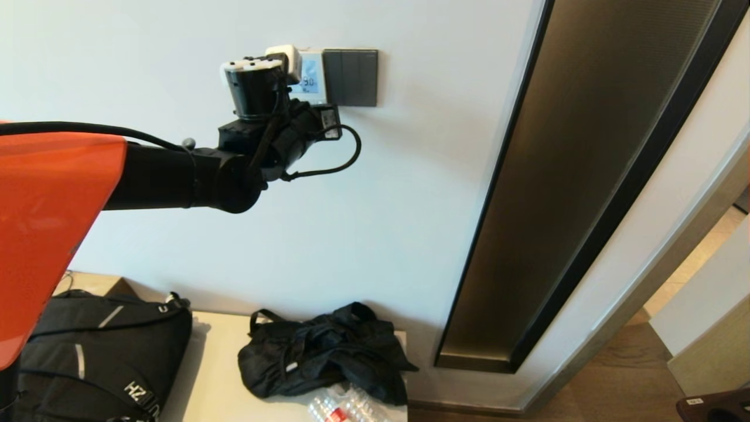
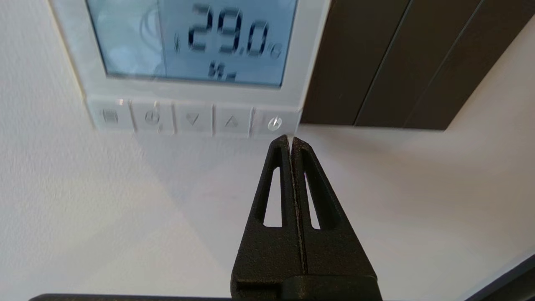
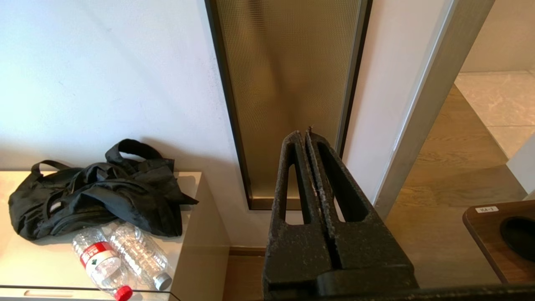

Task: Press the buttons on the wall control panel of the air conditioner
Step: Turn on the central air conditioner

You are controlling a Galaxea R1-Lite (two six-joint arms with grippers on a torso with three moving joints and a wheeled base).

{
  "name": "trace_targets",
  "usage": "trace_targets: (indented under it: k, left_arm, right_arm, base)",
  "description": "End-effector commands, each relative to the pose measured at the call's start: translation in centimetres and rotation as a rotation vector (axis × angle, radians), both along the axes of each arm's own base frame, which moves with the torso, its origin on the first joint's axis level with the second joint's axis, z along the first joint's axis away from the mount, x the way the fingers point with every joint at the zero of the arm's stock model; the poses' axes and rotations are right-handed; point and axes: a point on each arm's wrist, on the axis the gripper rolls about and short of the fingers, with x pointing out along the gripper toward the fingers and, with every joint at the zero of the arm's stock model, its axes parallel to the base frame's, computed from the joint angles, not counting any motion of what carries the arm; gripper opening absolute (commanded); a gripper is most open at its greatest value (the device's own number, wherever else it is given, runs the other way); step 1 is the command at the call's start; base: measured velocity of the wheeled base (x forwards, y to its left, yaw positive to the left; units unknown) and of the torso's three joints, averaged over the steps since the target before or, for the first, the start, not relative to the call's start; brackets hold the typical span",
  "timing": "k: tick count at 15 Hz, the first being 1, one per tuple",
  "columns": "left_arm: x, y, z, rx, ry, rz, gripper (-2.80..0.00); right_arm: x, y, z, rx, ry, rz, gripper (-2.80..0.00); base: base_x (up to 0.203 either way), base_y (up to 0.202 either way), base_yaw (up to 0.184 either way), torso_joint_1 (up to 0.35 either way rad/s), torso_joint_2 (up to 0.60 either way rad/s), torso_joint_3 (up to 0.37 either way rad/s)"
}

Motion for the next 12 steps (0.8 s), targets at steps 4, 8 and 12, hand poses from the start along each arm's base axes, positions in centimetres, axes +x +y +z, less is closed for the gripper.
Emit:
trace_targets:
  k: [4, 8, 12]
  left_arm:
    - [-2.1, 1.2, 0.6, -0.010, -0.019, 0.002, -2.80]
    - [-1.9, 2.2, 0.8, -0.011, -0.023, 0.027, -2.80]
    - [-1.4, 3.2, 0.8, -0.009, -0.022, 0.052, -2.80]
  right_arm:
    - [0.0, 0.0, 0.0, 0.000, 0.003, 0.000, -2.80]
    - [0.0, 0.0, 0.0, 0.000, 0.003, 0.002, -2.80]
    - [0.0, 0.0, 0.0, 0.000, 0.002, 0.000, -2.80]
  base:
    - [0.000, 0.000, 0.000, 0.000, 0.00, 0.000]
    - [0.000, 0.000, 0.000, 0.000, 0.00, 0.000]
    - [0.000, 0.000, 0.000, 0.000, 0.00, 0.000]
